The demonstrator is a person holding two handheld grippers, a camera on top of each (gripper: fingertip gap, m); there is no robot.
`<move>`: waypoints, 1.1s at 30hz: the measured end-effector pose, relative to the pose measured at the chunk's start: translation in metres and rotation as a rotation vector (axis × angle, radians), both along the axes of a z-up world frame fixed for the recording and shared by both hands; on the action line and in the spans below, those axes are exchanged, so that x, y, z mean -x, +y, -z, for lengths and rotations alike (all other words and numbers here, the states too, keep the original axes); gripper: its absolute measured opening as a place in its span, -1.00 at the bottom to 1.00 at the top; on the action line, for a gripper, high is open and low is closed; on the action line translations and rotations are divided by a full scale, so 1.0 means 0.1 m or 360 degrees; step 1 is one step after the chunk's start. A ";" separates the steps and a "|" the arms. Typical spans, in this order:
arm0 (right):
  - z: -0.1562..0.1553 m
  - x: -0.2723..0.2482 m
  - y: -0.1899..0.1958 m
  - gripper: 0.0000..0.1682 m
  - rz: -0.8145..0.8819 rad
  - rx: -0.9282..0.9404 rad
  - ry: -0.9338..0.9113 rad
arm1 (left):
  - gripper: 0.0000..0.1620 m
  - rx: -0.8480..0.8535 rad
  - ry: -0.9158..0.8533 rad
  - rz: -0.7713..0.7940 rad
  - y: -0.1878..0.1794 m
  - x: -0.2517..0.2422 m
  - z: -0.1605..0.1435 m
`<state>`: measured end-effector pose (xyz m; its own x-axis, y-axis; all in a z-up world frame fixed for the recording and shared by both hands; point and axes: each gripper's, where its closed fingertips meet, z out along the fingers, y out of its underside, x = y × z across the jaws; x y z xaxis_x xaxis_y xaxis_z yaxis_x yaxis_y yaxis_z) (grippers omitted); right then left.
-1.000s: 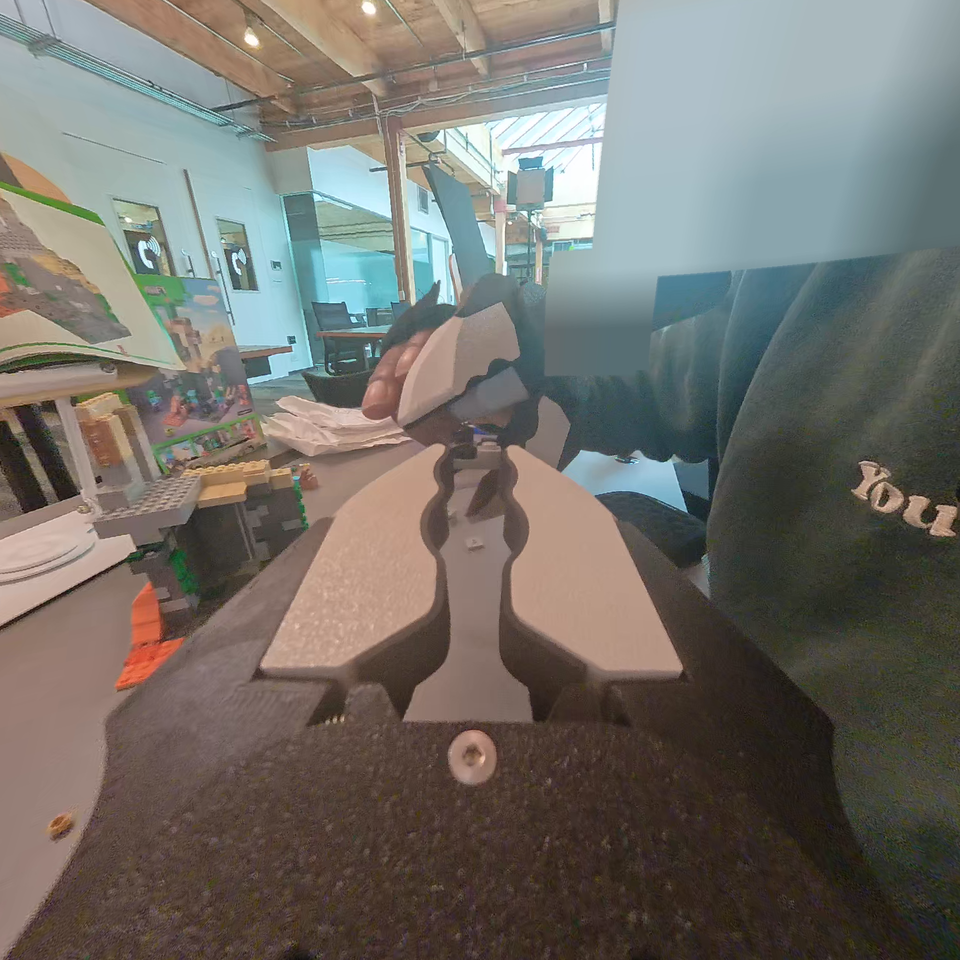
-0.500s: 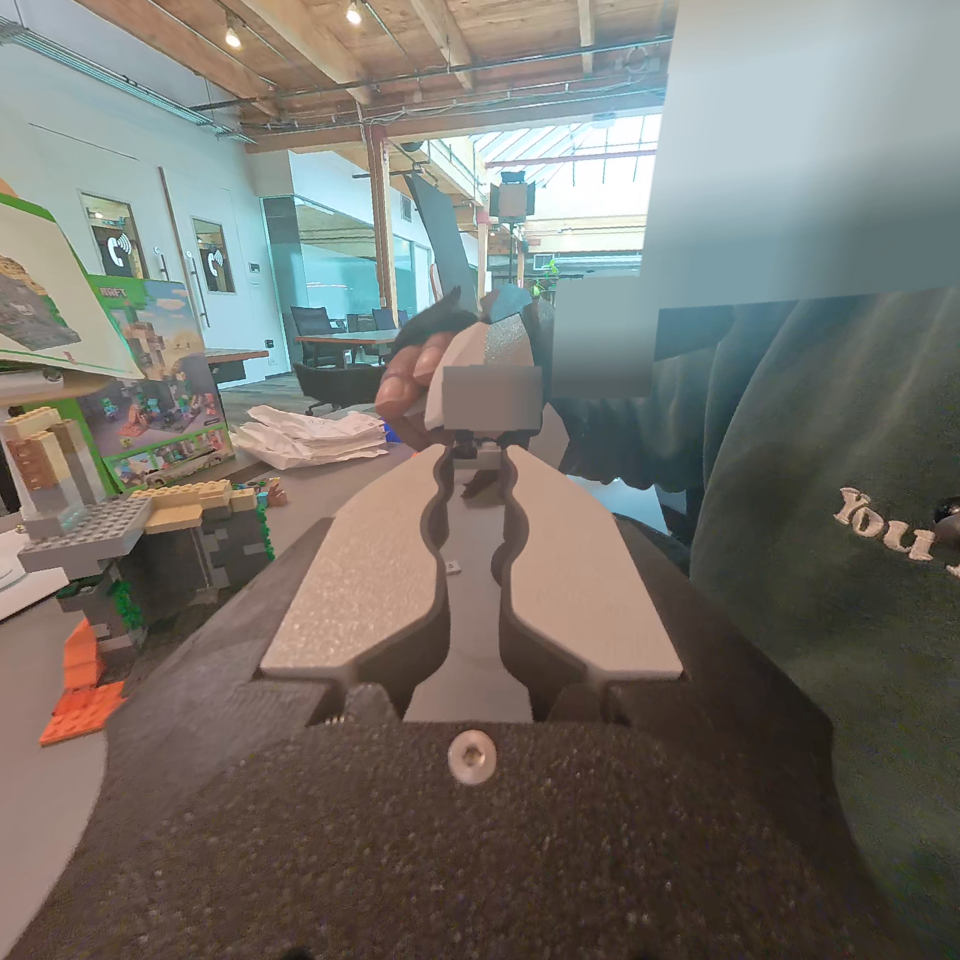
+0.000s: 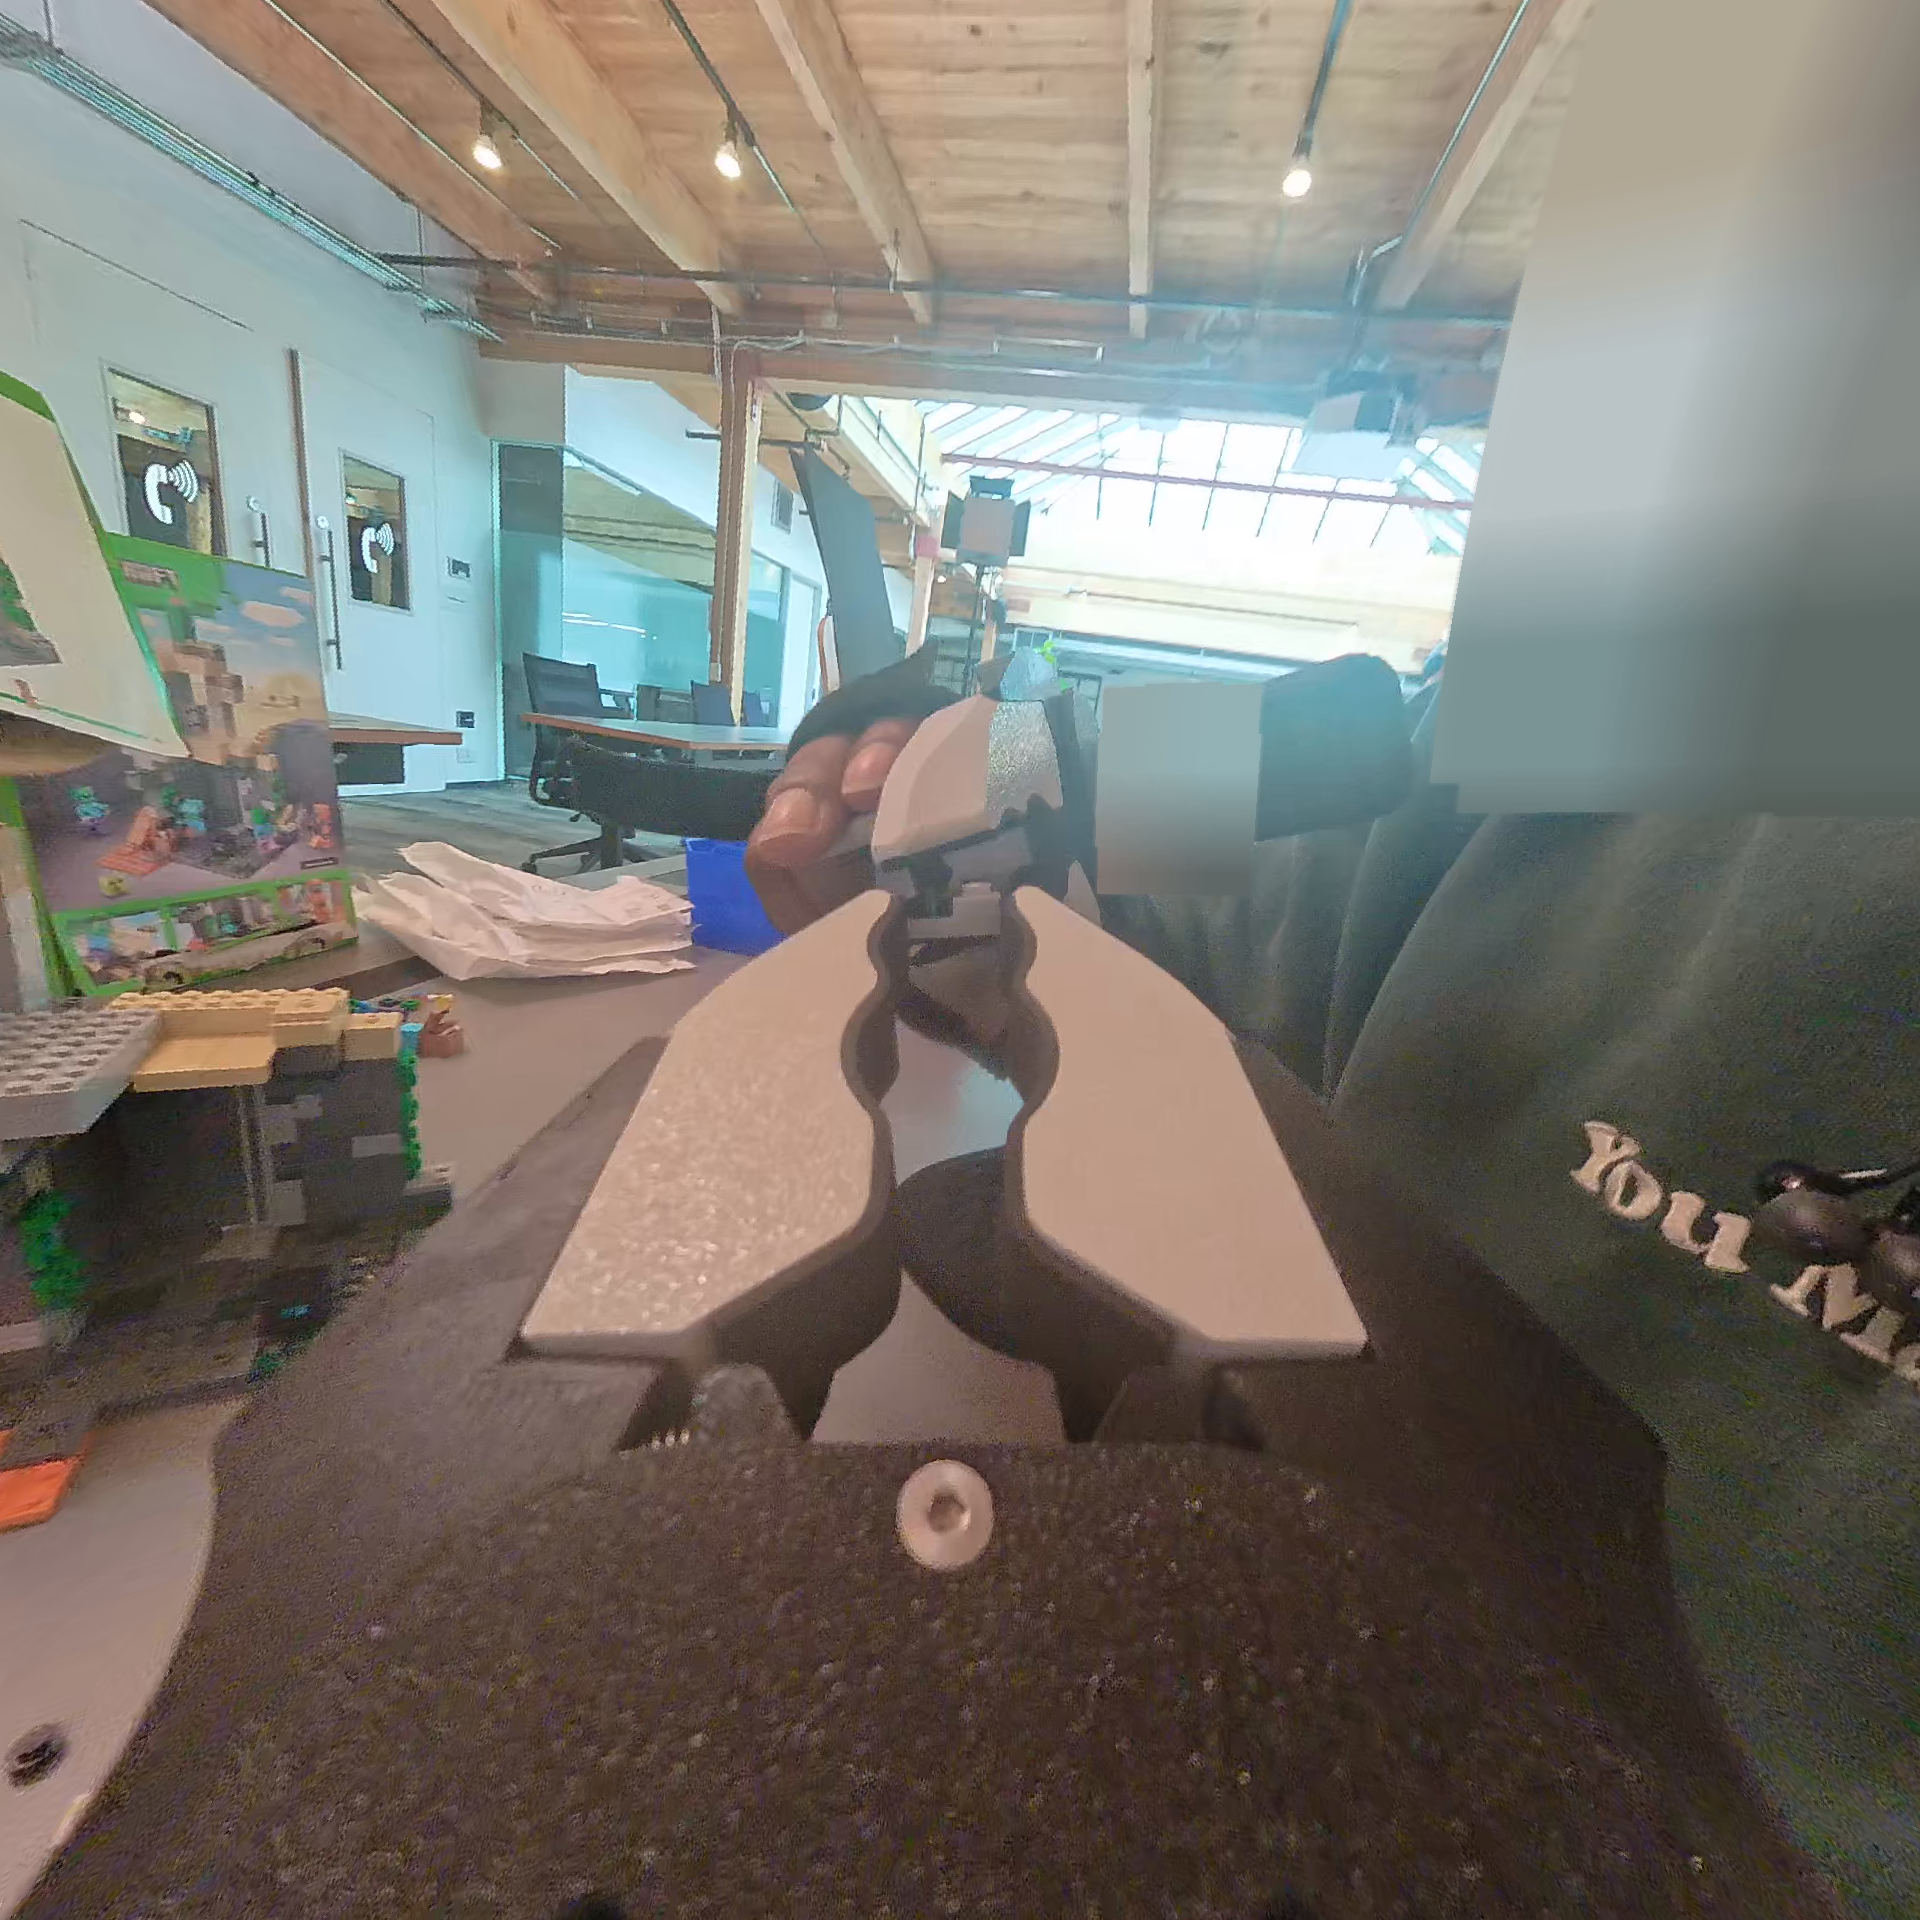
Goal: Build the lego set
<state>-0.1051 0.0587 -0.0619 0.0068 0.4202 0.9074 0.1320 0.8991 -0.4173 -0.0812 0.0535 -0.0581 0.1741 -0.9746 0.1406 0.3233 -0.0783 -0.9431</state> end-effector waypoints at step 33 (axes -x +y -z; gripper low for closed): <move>-0.25 0.00 -0.20 -0.81 -0.0169 0.0398 0.0110 | -0.79 0.0146 -0.0461 0.0349 -0.21 0.02 -0.27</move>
